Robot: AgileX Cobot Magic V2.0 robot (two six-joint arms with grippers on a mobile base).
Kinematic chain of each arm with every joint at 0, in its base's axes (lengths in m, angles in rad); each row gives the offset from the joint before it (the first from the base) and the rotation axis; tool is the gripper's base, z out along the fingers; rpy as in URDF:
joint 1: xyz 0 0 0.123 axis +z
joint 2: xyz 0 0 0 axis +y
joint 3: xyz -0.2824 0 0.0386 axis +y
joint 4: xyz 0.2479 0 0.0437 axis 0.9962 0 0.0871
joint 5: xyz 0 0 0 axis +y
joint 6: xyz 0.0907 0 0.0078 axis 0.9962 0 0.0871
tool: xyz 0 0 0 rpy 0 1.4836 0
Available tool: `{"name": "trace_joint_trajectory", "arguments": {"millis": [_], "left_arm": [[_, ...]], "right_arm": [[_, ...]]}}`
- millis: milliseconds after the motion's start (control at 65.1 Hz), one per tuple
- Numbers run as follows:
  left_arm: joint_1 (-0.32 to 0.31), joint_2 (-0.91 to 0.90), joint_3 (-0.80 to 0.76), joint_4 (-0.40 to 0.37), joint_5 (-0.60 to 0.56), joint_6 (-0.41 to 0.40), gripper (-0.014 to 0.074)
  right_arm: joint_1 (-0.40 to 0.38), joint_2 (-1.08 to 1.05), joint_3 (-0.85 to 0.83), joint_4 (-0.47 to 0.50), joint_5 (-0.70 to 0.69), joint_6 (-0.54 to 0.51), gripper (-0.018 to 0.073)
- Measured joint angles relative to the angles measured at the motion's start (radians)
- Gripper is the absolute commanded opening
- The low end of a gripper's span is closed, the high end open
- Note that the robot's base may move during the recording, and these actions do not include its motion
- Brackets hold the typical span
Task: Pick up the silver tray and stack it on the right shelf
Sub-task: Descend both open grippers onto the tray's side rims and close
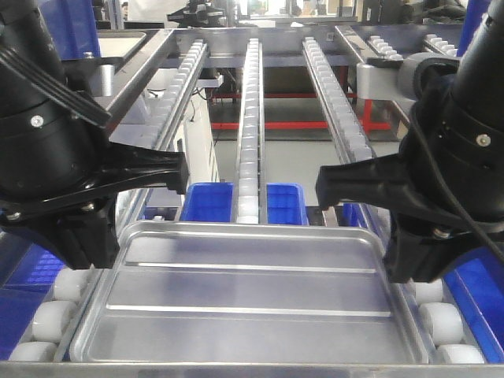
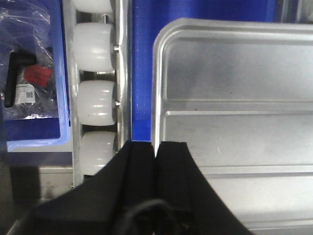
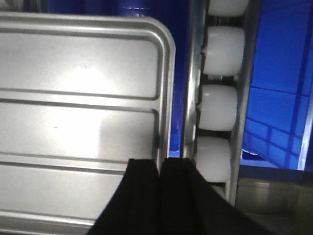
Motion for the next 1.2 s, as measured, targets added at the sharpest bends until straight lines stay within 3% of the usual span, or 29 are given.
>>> {"name": "trace_joint_trajectory", "arguments": {"millis": [599,676,892,968,1091,1199], "left_arm": [[0.0,0.0,0.0,0.0,0.0,0.0,-0.0091],[0.0,0.0,0.0,0.0,-0.001,0.0,-0.0091],[0.0,0.0,0.0,0.006,-0.001,0.0,-0.0084],[0.0,0.008,0.0,0.008,-0.001,0.0,-0.0013],[0.0,0.028,0.0,0.008,0.003,0.0,0.0211],[0.0,0.034,0.0,0.008,0.005,0.0,0.0275]], "right_arm": [[0.0,0.0,0.0,0.002,-0.004,0.0,0.0075],[0.0,0.0,0.0,0.004,0.004,0.0,0.011],[0.0,0.0,0.0,0.025,0.038,0.004,0.0372],[-0.004,0.0,0.0,0.025,0.049,0.006,0.0412],[-0.027,0.014,0.0,0.03,0.051,0.006,0.0419],[-0.051,0.035,0.0,0.03,0.048,0.006,0.0419]]}}
